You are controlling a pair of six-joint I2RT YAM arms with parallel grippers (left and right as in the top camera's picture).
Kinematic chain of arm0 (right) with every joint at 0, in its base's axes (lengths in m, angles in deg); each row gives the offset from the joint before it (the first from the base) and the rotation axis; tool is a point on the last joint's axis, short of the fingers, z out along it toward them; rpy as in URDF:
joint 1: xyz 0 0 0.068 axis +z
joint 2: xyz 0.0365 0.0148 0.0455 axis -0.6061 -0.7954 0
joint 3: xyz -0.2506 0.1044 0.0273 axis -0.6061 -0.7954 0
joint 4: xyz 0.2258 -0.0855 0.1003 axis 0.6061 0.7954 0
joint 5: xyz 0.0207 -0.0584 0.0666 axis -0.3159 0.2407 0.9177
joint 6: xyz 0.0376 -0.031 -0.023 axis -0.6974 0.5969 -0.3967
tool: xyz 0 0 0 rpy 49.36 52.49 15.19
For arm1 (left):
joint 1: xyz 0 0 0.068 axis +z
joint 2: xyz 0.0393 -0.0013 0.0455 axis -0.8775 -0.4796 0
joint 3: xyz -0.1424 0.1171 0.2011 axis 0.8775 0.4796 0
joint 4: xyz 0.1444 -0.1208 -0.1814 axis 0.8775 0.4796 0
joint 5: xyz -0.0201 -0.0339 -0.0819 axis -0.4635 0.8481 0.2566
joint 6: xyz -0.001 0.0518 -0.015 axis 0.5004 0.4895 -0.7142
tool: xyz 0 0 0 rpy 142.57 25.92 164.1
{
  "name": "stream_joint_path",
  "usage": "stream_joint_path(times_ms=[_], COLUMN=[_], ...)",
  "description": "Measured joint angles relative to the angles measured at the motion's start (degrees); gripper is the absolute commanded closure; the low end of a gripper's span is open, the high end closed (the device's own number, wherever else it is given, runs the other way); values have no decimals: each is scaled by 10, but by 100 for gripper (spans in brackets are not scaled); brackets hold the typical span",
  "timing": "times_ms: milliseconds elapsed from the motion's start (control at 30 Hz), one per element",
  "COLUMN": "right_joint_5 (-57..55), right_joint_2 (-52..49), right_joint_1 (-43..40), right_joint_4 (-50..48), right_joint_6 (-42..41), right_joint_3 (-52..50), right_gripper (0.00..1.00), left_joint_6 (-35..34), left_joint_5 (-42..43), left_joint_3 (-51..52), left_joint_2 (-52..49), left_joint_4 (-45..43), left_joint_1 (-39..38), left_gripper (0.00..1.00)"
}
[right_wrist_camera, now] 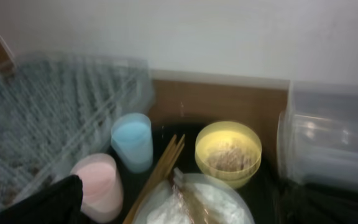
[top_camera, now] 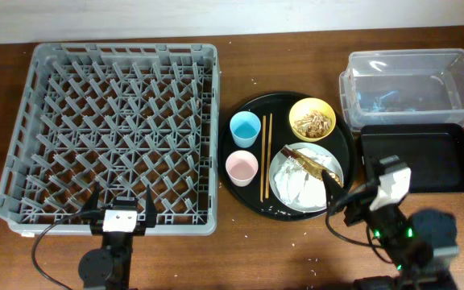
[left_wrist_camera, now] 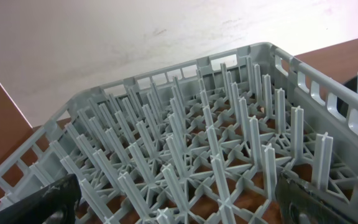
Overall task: Sort waste into correct bins and load items into the dishwasher rack
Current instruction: 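Grasp the tissue and brown wrapper on the white plate with the right gripper, then carry the wrapper and tissue into the clear plastic bin, release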
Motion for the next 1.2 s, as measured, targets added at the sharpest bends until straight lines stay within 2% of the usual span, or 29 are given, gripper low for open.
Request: stream_joint_path(times_ms=[133,167,233,333,433,600,800,833,933,967,1000,1100,1200], right_joint_5=[12,15,38,97,105,29,-114,-132,-163,-169,-174,-178,-178], right_joint_2=[-210,-277,-369,-479,-580,-698,-741,-747,-755,-755,-755,-755,-755], right_joint_1=[0,0,0,0,0,22,103,106,106,106,106,106,106], right_joint_4=[194,214,210,203,203,180,151,150,148,144,143,142,143], right_joint_6=[21,26,34,56,76,65,-1,-10,-24,-25,-28,-30,-29], right_joint_3=[169,213,252,257,258,258,258,258,258,258,258,258,258], right_gripper=[1,2,1,0,1,1,2,5,30,49,60,73,96], left_joint_6=[1,2,2,2,2,2,2,2,2,2,2,2,2], left_joint_5=[0,0,-1,-2,-2,-2,-2,-2,-2,-2,-2,-2,-2], left_joint_3=[0,0,0,0,0,0,0,0,0,0,0,0,0], left_joint_2=[0,0,0,1,1,1,1,1,1,1,1,1,1], left_joint_4=[0,0,0,0,0,0,0,0,0,0,0,0,0], left_joint_1=[0,0,0,0,0,0,0,0,0,0,0,0,0], left_gripper=[1,1,1,1,1,1,1,1,1,1,1,1,1])
